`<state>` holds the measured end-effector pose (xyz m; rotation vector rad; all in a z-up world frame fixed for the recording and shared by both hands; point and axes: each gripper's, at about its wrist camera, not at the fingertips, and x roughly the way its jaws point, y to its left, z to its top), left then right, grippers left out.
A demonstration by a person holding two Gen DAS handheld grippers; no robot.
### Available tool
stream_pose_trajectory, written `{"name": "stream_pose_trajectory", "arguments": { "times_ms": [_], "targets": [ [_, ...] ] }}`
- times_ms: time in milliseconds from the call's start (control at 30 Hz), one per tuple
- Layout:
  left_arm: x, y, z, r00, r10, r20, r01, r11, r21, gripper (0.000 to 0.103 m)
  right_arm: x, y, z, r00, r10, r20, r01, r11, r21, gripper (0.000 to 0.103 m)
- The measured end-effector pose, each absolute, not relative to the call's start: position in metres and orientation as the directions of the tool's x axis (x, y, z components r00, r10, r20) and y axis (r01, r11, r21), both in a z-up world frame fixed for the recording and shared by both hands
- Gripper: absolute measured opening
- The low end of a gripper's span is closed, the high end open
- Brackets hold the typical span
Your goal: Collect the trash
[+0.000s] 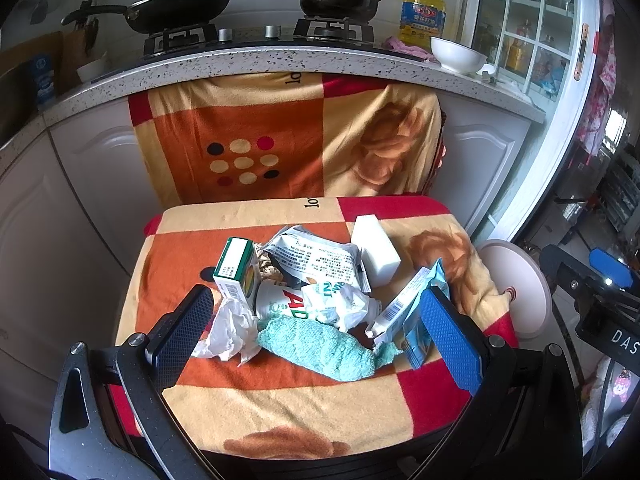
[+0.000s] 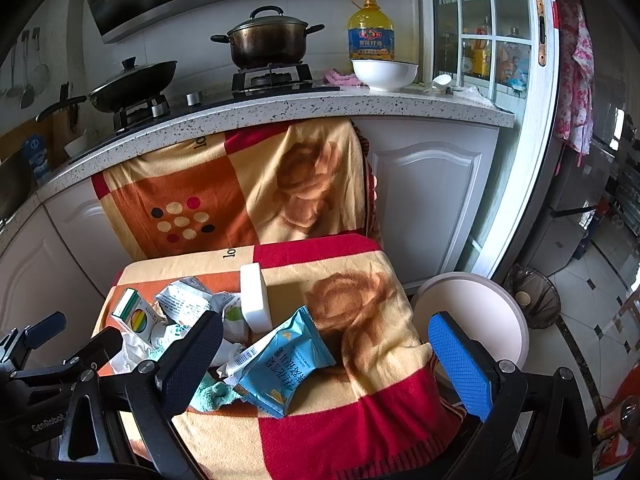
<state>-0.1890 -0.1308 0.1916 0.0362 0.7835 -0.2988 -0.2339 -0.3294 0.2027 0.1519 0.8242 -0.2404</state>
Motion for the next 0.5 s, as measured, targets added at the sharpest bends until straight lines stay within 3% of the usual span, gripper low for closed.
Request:
{"name": "stream_pose_trajectory", "arguments": {
  "times_ms": [500],
  "targets": [
    [-0.1819, -0.1205, 0.1821, 0.660, -0.238, -0.712, 0.259, 0.962, -0.082, 0.102, -0.2275, -0.3248, 0.1961, 0.639, -0.134, -0.757, 0.252, 0.967, 0.041, 0.103]
  ]
}}
